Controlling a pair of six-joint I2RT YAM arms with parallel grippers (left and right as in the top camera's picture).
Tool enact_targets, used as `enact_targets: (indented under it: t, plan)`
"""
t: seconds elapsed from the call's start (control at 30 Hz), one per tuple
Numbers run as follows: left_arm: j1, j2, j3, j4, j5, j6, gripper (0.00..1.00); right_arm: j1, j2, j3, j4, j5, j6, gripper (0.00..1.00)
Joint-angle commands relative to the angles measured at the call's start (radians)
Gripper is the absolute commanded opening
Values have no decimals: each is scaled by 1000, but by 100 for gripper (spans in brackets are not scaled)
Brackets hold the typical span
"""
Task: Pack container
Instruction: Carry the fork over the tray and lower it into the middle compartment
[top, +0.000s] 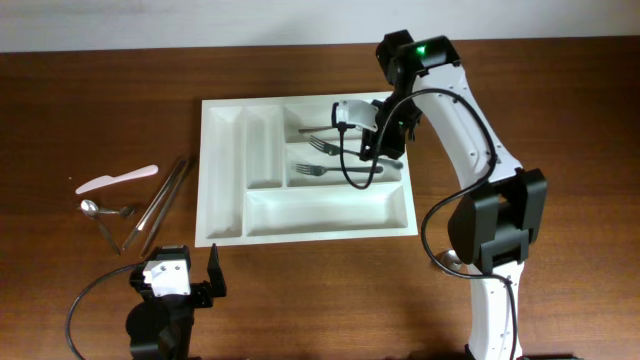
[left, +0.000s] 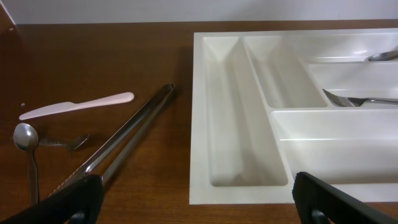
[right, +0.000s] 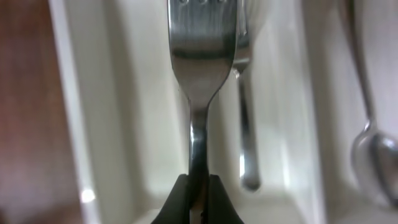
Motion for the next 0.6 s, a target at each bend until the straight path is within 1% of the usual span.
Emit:
enact_targets:
  t: [0.0, 0.23, 0.37, 0.57]
  plan:
    - [0, -7, -2, -4, 7, 19, 99, 10, 0, -43, 52, -74, -132, 4]
    - [0, -7, -2, -4, 7, 19, 99, 10, 28, -82, 161, -101, -136, 4]
    - [0, -7, -2, -4, 7, 19, 99, 10, 51, -116, 186, -145, -136, 4]
    - [0, -7, -2, -4, 7, 19, 99, 10, 80, -164, 186, -161, -136, 4]
